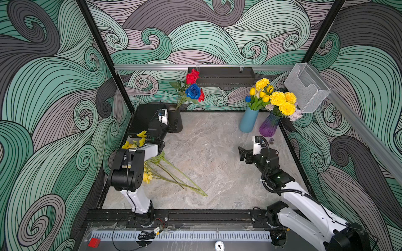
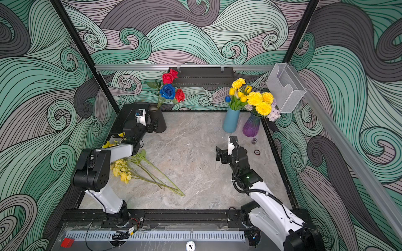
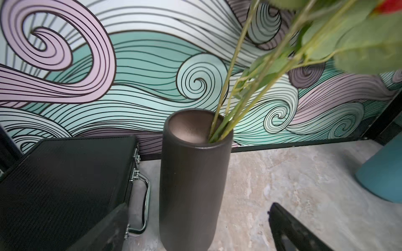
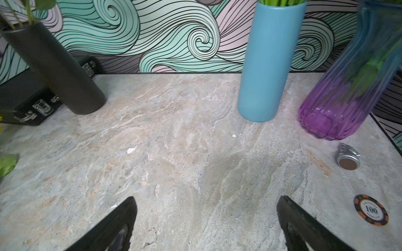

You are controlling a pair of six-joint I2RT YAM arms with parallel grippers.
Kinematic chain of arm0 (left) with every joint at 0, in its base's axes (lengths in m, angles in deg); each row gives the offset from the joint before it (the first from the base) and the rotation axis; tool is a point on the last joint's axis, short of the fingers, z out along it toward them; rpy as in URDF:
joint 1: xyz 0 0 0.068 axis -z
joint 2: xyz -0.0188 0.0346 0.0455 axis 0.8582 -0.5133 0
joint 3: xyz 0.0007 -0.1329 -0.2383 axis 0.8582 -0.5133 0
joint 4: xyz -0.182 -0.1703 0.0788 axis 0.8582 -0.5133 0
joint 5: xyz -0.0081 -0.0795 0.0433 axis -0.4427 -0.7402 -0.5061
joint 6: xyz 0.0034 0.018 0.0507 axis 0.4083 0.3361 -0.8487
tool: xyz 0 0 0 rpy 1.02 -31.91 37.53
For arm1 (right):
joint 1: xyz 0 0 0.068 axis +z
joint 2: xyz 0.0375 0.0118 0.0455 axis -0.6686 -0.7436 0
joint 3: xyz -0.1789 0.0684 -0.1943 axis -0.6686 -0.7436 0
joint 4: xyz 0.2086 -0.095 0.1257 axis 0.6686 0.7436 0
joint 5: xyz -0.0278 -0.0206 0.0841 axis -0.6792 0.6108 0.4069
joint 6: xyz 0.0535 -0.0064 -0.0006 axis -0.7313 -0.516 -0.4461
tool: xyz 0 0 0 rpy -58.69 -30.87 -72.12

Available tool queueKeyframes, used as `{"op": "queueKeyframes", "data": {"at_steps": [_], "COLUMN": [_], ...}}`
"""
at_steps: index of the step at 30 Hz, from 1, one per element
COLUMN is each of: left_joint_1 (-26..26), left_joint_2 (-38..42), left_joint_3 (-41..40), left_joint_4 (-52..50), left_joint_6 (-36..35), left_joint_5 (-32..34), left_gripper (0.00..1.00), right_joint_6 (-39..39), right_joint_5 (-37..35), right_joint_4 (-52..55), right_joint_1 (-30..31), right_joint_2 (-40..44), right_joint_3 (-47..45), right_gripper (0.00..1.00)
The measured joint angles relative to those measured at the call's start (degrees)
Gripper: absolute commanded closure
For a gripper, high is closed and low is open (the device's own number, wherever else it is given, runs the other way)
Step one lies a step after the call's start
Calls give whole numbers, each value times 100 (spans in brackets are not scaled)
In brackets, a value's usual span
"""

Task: Pick out yellow flowers from the vase
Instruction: Move the vase to the center of the board.

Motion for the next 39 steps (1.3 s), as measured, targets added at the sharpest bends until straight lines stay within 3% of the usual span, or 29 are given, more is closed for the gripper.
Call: {"op": "queueKeyframes", "data": {"at_steps": [7, 14, 20, 26, 31, 39], "left_joint_1": [98, 173, 509, 898, 935, 935], "left_joint_2": [1696, 2809, 3624, 3670, 3738, 4089], "left_joint_3": [-734, -1353, -2076, -2702, -2667, -2612], "left_joint_4": [-903, -2227, -2686, -2771, -2900, -2911], "left_joint_6": [1558, 2507, 2629, 2487, 2116, 1810], "left_joint_5": [437, 490, 520, 391, 184, 192], "left_gripper": [1, 2, 2, 1, 1, 1], "right_joint_6": [-474, -332, 164, 413, 476, 520], "right_joint_5": [-876, -960, -903, -907, -1016, -1036], "right_joint_4": [42, -74, -417, -693, -708, -743], "right_joint_1": [-271, -472, -553, -752, -944, -1067], "right_joint_2": [-354, -1036, -2269, -3552, -4415, -5056], "right_joint_3": [369, 1021, 1976, 2848, 3547, 4175], "right_gripper": [1, 1, 1, 1, 1, 1]}}
